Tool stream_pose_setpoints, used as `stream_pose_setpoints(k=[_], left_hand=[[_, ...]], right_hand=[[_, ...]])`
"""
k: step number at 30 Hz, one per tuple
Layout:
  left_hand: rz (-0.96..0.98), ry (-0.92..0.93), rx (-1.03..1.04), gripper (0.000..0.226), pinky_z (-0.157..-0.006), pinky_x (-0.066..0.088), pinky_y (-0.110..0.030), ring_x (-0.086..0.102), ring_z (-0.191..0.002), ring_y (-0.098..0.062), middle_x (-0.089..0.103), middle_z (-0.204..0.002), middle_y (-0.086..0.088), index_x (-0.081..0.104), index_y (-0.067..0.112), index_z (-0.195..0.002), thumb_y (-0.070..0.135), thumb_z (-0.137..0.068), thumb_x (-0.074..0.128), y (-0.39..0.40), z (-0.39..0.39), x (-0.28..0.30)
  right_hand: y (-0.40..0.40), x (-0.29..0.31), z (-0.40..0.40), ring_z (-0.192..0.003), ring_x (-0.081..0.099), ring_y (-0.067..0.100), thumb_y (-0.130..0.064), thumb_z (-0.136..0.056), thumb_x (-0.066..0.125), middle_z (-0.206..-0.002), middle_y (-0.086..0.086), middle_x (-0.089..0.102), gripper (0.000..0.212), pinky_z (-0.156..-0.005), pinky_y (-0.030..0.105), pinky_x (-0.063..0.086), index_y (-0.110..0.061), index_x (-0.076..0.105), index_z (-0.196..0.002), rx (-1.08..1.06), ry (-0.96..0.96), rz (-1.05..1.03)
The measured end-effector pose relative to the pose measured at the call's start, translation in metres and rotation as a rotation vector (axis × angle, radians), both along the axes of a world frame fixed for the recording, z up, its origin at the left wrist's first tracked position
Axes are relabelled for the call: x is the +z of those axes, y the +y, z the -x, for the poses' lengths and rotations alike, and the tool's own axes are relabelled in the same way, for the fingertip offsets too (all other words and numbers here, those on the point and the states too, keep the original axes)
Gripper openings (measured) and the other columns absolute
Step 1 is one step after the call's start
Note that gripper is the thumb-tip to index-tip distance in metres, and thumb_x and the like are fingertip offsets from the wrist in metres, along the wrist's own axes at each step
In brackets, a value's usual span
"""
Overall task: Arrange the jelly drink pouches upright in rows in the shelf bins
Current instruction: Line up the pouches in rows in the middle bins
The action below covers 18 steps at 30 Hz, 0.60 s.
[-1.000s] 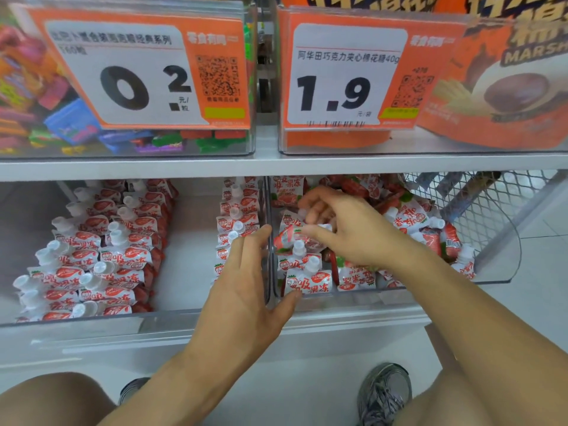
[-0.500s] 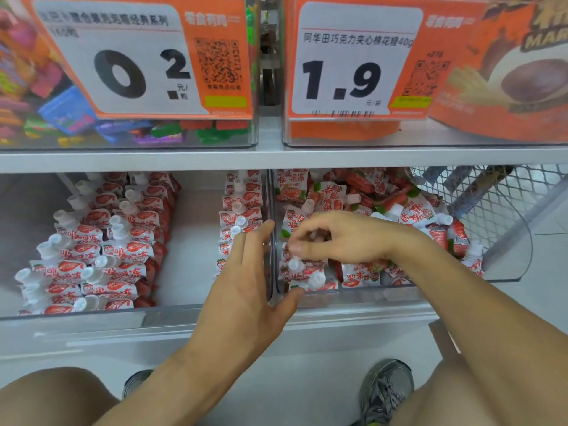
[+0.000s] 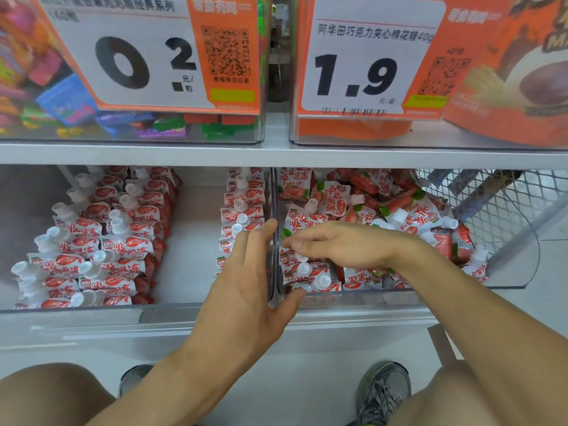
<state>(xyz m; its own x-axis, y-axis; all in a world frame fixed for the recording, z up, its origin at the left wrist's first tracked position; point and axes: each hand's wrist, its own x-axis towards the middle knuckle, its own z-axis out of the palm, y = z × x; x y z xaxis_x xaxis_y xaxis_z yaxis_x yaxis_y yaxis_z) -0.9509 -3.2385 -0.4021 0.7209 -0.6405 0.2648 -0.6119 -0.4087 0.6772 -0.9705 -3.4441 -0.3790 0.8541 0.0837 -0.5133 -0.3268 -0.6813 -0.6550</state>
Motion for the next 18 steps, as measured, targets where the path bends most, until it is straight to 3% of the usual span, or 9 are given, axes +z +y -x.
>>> stream_pose_setpoints(k=[3,5,7,9,12,15,18], left_hand=[[-0.005,0.008,0.0,0.086,-0.084,0.055,-0.039,0.056,-0.11,-0.008,0.044,-0.128,0.012,0.029,0.028,-0.139,0.037,-0.07,0.08,0.0,0.0,-0.001],[0.0,0.004,-0.003,0.085,-0.083,0.055,-0.039,0.056,-0.109,-0.008,0.043,-0.127,0.013,0.029,0.028,-0.138,0.038,-0.071,0.08,0.001,-0.001,-0.001],[0.003,0.008,-0.002,0.085,-0.082,0.055,-0.039,0.057,-0.108,-0.008,0.043,-0.126,0.014,0.028,0.03,-0.138,0.038,-0.071,0.079,0.001,-0.001,-0.001],[0.004,0.016,0.001,0.084,-0.082,0.055,-0.039,0.057,-0.108,-0.008,0.044,-0.126,0.014,0.029,0.029,-0.138,0.038,-0.071,0.079,0.0,0.0,-0.001],[-0.001,0.016,0.004,0.085,-0.082,0.055,-0.04,0.058,-0.106,-0.009,0.044,-0.125,0.013,0.03,0.028,-0.138,0.038,-0.071,0.08,0.0,0.001,0.0],[-0.009,0.013,0.008,0.085,-0.082,0.055,-0.041,0.058,-0.105,-0.009,0.045,-0.124,0.013,0.03,0.029,-0.138,0.037,-0.07,0.08,0.0,0.001,0.0],[-0.009,0.019,0.001,0.084,-0.082,0.055,-0.04,0.058,-0.107,-0.008,0.044,-0.126,0.014,0.031,0.029,-0.138,0.039,-0.07,0.08,0.001,0.001,0.001]], right_hand=[[0.0,0.003,0.008,-0.12,0.055,0.001,-0.049,-0.097,0.05,-0.136,-0.015,0.058,0.042,-0.106,0.03,0.044,-0.033,0.056,-0.135,-0.01,-0.125,0.099],[-0.005,0.009,0.013,-0.109,0.058,-0.005,-0.049,-0.095,0.053,-0.127,-0.016,0.063,0.034,-0.094,0.021,0.048,-0.033,0.063,-0.124,-0.1,-0.286,0.215],[-0.011,0.017,0.014,-0.091,0.057,-0.014,-0.047,-0.093,0.06,-0.105,-0.022,0.065,0.021,-0.074,0.008,0.041,-0.033,0.067,-0.107,-0.225,-0.483,0.324],[-0.013,0.018,0.009,-0.083,0.054,-0.009,-0.047,-0.089,0.065,-0.097,-0.022,0.06,0.025,-0.066,0.006,0.035,-0.031,0.065,-0.108,-0.283,-0.637,0.446],[-0.016,0.002,-0.006,-0.105,0.056,0.014,-0.043,-0.086,0.07,-0.116,-0.005,0.06,0.048,-0.079,0.025,0.046,-0.024,0.057,-0.128,-0.17,-0.564,0.535],[-0.018,-0.014,-0.019,-0.1,0.06,0.024,-0.03,-0.094,0.059,-0.109,0.003,0.065,0.023,-0.079,0.034,0.05,-0.021,0.065,-0.114,-0.075,-0.487,0.528],[-0.017,-0.009,-0.018,-0.093,0.059,0.019,-0.028,-0.1,0.051,-0.106,0.002,0.065,0.019,-0.071,0.028,0.047,-0.022,0.063,-0.113,-0.026,-0.395,0.449]])
